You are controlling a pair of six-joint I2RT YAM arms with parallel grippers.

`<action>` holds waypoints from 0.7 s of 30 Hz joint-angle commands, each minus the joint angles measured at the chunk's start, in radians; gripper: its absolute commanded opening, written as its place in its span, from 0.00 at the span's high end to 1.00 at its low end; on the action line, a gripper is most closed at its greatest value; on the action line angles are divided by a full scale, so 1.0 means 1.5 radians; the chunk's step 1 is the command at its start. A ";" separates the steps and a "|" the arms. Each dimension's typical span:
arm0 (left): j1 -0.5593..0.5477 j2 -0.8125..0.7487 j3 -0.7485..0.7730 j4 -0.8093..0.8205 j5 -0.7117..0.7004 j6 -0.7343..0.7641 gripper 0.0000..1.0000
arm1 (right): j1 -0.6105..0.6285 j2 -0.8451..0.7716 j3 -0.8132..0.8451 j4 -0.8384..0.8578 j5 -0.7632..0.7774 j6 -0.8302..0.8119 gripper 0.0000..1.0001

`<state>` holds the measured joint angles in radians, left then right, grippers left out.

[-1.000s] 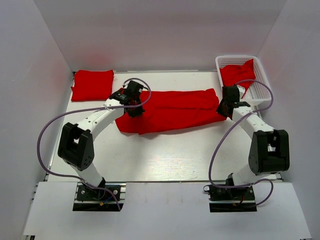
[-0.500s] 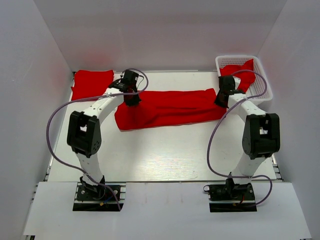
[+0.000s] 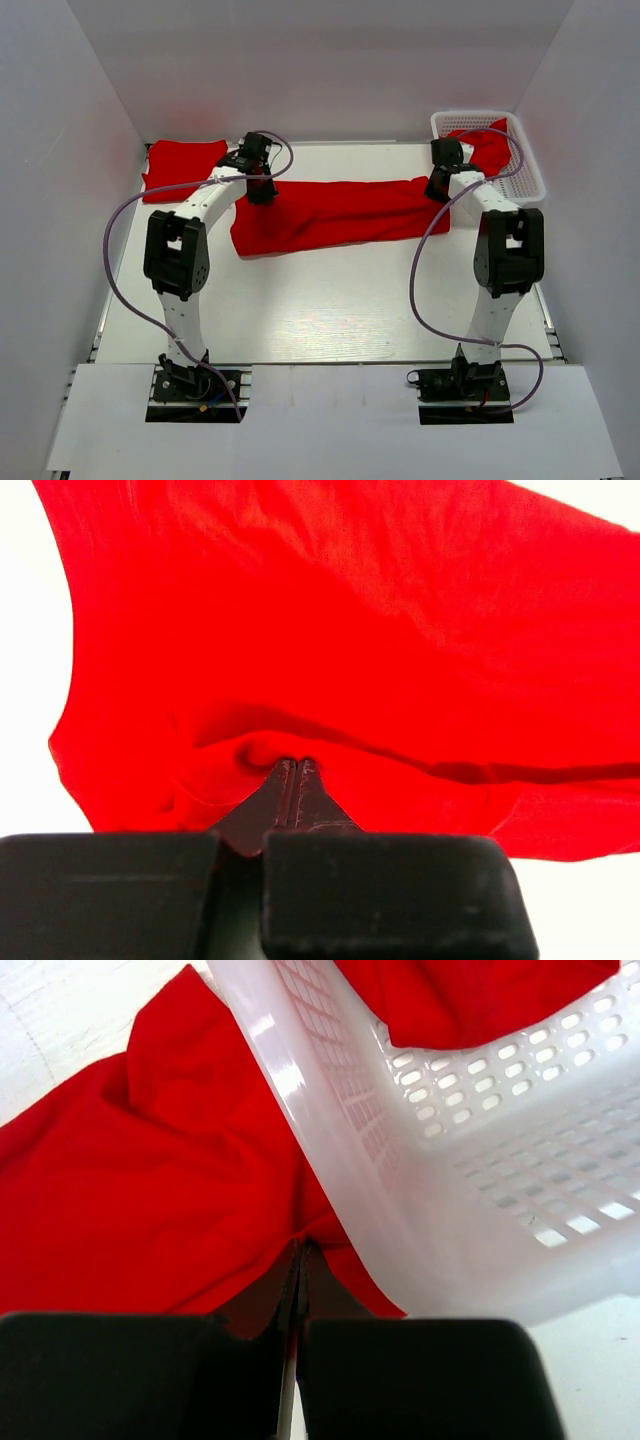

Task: Fold and stack the t-shirts
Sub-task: Fold the other side of the tshirt into a rectangle

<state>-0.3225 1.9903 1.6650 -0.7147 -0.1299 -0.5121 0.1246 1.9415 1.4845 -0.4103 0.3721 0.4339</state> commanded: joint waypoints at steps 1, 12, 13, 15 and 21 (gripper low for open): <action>0.013 0.015 0.036 0.007 0.010 0.014 1.00 | -0.001 0.022 0.043 -0.018 0.023 -0.009 1.00; 0.026 0.096 0.106 0.020 0.047 0.049 1.00 | -0.001 0.104 0.130 -0.042 0.005 -0.020 0.89; 0.026 0.096 0.120 0.011 0.041 0.049 0.91 | -0.001 0.108 0.135 -0.043 -0.001 -0.018 0.73; 0.026 0.105 0.126 0.005 0.041 0.049 0.61 | -0.001 0.117 0.148 -0.050 -0.010 -0.019 0.61; 0.032 0.090 0.134 -0.002 0.041 0.049 0.03 | 0.002 0.108 0.152 -0.045 -0.051 -0.045 0.40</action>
<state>-0.2832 2.1727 1.8339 -0.7082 -0.0708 -0.4431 0.1379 2.1166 1.6783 -0.4721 0.3176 0.4015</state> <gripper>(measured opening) 0.935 0.592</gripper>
